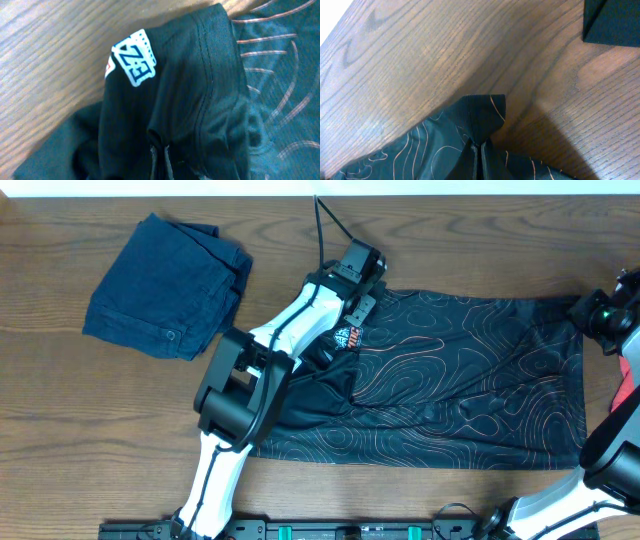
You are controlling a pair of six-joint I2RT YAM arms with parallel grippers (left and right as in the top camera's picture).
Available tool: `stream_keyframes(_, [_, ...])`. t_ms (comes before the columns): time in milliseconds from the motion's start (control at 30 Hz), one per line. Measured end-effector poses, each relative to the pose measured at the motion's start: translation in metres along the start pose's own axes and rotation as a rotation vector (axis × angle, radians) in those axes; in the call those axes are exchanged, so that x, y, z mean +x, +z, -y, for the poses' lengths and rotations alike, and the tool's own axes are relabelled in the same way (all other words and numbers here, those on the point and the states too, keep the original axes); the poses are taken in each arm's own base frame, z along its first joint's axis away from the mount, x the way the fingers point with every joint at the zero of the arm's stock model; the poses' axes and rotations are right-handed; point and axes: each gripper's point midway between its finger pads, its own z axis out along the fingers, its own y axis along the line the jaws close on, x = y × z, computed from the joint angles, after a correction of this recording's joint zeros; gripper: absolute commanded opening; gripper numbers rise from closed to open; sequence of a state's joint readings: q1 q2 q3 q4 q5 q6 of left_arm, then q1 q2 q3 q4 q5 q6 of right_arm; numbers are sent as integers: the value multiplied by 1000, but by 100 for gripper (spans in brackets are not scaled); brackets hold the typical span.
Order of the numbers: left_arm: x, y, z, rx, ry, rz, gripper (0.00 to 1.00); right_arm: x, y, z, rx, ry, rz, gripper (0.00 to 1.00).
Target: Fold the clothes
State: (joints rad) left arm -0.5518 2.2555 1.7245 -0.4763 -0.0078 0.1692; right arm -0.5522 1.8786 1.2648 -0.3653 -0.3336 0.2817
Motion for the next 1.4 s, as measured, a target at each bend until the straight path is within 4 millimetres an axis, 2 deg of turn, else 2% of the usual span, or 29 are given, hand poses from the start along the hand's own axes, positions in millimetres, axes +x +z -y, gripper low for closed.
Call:
stream_keyframes(67, [-1, -14, -1, 0, 0, -3, 6, 0, 0, 0, 0, 0, 0, 1])
stream_keyframes(233, [-6, -64, -5, -1, 0, 2, 6, 0, 0, 0, 0, 0, 0, 1])
stream_keyframes(333, [-5, -84, -6, 0, 1, -3, 6, -1, 0, 0, -1, -1, 3, 1])
stream_keyframes(700, [30, -89, -3, 16, 34, -146, 6, 0, 0, 0, 1, 1, -2, 1])
stream_keyframes(833, [46, -99, -2, 26, 57, -211, 6, 3, -1, 4, 7, 11, -12, 1])
stream_keyframes(967, [51, -122, -2, 29, 64, -224, 6, 1, -5, 17, 20, 41, -14, 1])
stream_keyframes(1133, [57, -156, 5, 37, 84, -229, 6, 1, -17, 53, 65, 151, -23, 1])
stream_keyframes(1300, [77, -169, 23, 62, 130, -312, 6, 7, -36, 81, 104, 273, -45, 1])
stream_keyframes(1400, [87, -173, 30, 73, 148, -354, 6, 9, -45, 88, 115, 308, -47, 1])
